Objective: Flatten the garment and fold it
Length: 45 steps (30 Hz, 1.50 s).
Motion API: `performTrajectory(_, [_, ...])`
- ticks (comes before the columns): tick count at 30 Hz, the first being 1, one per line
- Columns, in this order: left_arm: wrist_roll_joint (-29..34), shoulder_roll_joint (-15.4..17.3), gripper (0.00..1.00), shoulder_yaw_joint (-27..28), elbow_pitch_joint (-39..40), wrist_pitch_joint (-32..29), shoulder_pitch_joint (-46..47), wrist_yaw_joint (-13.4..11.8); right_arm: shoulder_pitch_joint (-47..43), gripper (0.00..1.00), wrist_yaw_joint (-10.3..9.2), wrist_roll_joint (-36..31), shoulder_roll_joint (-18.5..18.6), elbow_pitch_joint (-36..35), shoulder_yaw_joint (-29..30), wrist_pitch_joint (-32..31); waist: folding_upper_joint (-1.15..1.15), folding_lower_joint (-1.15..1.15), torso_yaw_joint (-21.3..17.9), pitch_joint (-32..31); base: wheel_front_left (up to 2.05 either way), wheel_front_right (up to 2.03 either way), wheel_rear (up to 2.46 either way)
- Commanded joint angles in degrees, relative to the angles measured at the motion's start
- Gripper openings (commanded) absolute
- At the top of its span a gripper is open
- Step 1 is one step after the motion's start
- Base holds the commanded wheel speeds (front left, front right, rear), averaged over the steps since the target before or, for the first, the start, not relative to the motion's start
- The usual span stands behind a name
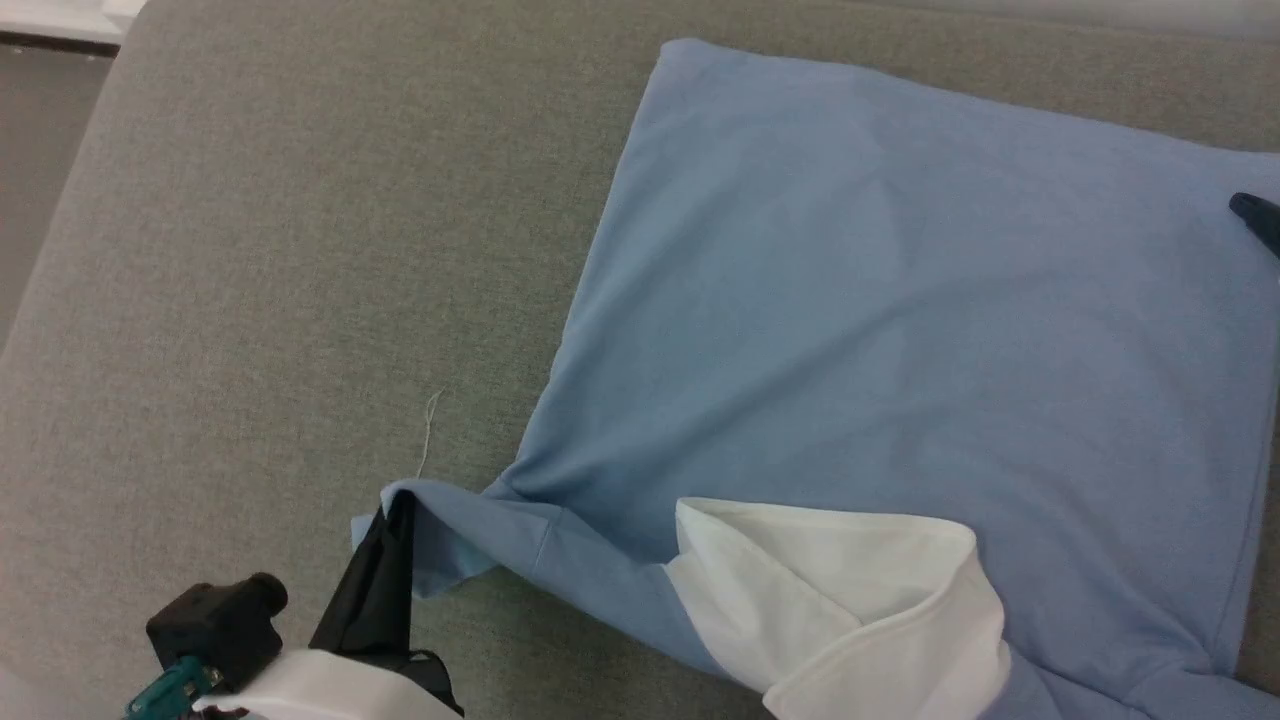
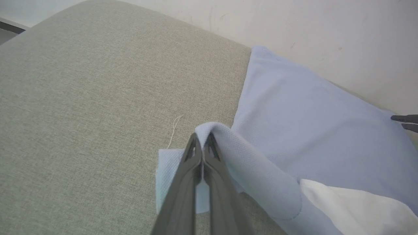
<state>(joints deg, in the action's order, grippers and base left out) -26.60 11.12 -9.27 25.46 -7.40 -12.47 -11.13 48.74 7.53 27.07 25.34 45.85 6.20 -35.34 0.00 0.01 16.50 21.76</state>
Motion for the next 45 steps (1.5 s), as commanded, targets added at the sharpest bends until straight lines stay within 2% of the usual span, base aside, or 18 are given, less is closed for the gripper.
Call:
performTrajectory(1, [0.69, -0.11, 0.00, -0.02, -0.17, 0.43, 1.09, 0.35, 0.90, 1.00, -0.04, -0.53, 0.26, 0.71, -0.22, -0.24, 0.00, -0.01, 2.43, 2.96, 0.00, 0.00, 0.00])
performTrajectory(6, [0.67, -0.08, 0.00, -0.50, -1.22, 0.85, 2.30, 0.90, 2.66, 1.00, -0.04, -2.51, -0.13, 6.13, -1.33, -5.30, 0.00, -0.01, 2.59, 3.51, 0.00, 0.00, 0.00])
performTrajectory(7, [0.66, -0.06, 0.00, -0.52, -1.42, 0.89, 2.44, 0.93, 2.63, 0.68, -0.04, -2.69, -0.22, 7.26, -1.70, -7.27, 0.00, -0.01, 2.55, 3.44, 0.00, 0.00, 0.00])
performTrajectory(8, [0.66, -0.03, 0.00, -0.52, -1.62, 0.92, 2.54, 0.95, 2.58, 0.32, -0.04, -2.78, -0.27, 8.32, -1.91, -9.08, 0.00, -0.01, 2.45, 3.31, 0.00, 0.00, 0.00])
performTrajectory(9, [0.65, 0.02, 0.00, -0.54, -1.83, 0.94, 2.62, 0.98, 2.51, 0.12, -0.04, -2.93, -0.38, 9.05, -2.24, -10.54, 0.00, -0.01, 2.33, 3.06, 0.00, 0.00, 0.00])
performTrajectory(10, [0.61, 0.07, 0.00, -0.55, -2.03, 0.93, 2.67, 1.02, 2.44, 0.00, -0.04, -3.04, -0.50, 9.43, -2.54, -11.43, 0.00, -0.01, 2.18, 2.74, 0.00, 0.00, 0.00])
performTrajectory(13, [0.49, 0.32, 0.00, -0.41, -2.59, 0.81, 2.64, 1.03, 2.27, 0.00, -0.04, -3.25, -0.74, 8.82, -3.71, -11.42, 0.00, -0.01, 1.42, 1.53, 0.00, 0.00, 0.00])
performTrajectory(17, [0.45, 0.83, 0.00, 0.06, -3.21, 0.67, 2.56, 0.89, 2.05, 0.00, -0.04, -3.23, 0.08, 5.42, -6.33, -8.39, 0.00, -0.01, -0.04, -1.08, 0.00, 0.00, 0.00])
performTrajectory(21, [0.65, 1.85, 0.00, 1.06, -3.55, 0.23, 1.93, 0.44, 1.06, 0.00, -0.04, -1.58, 2.53, -1.20, -10.56, -4.42, 0.00, -0.01, -2.12, -4.67, 0.00, 0.00, 0.00])
performTrajectory(24, [0.71, 2.62, 0.00, 2.13, -3.63, -0.23, 0.95, -0.20, -1.45, 0.00, -0.04, 0.60, 5.80, -7.60, -13.90, -2.51, 0.00, -0.01, -4.24, -7.56, 0.00, 0.00, 0.00])
performTrajectory(30, [0.77, 4.43, 0.00, 4.86, -3.97, -1.42, -2.23, -1.82, -12.44, 0.00, -0.04, 4.95, 13.03, -21.64, -17.12, -2.05, 0.00, -0.01, -10.06, -13.06, 0.00, 0.00, 0.00])
performTrajectory(35, [-0.13, 5.55, 0.00, 6.91, -4.55, -2.47, -5.10, -2.55, -28.36, 0.00, -0.04, 6.31, 15.77, -32.40, -13.45, -3.66, 0.00, -0.01, -14.93, -16.24, 0.00, 0.00, 0.00])
performTrajectory(39, [-0.87, 5.89, 0.00, 8.09, -5.35, -2.76, -6.47, -2.96, -42.87, 0.00, -0.04, 6.22, 13.47, -38.55, -8.10, -5.00, 0.00, -0.01, -18.28, -17.03, 0.00, 0.00, 0.00])
performTrajectory(41, [-1.18, 6.11, 0.00, 8.51, -5.94, -2.91, -6.91, -3.00, -49.72, 0.00, -0.04, 5.79, 11.07, -41.25, -5.71, -5.48, 0.00, -0.01, -19.59, -17.19, 0.00, 0.00, 0.00])
performTrajectory(45, [-1.54, 6.51, 0.00, 9.18, -7.25, -3.02, -7.13, -3.12, -60.76, 0.00, -0.04, 4.77, 3.85, -45.31, -1.41, -6.81, 0.00, -0.01, -21.48, -17.44, 0.00, 0.00, 0.00])
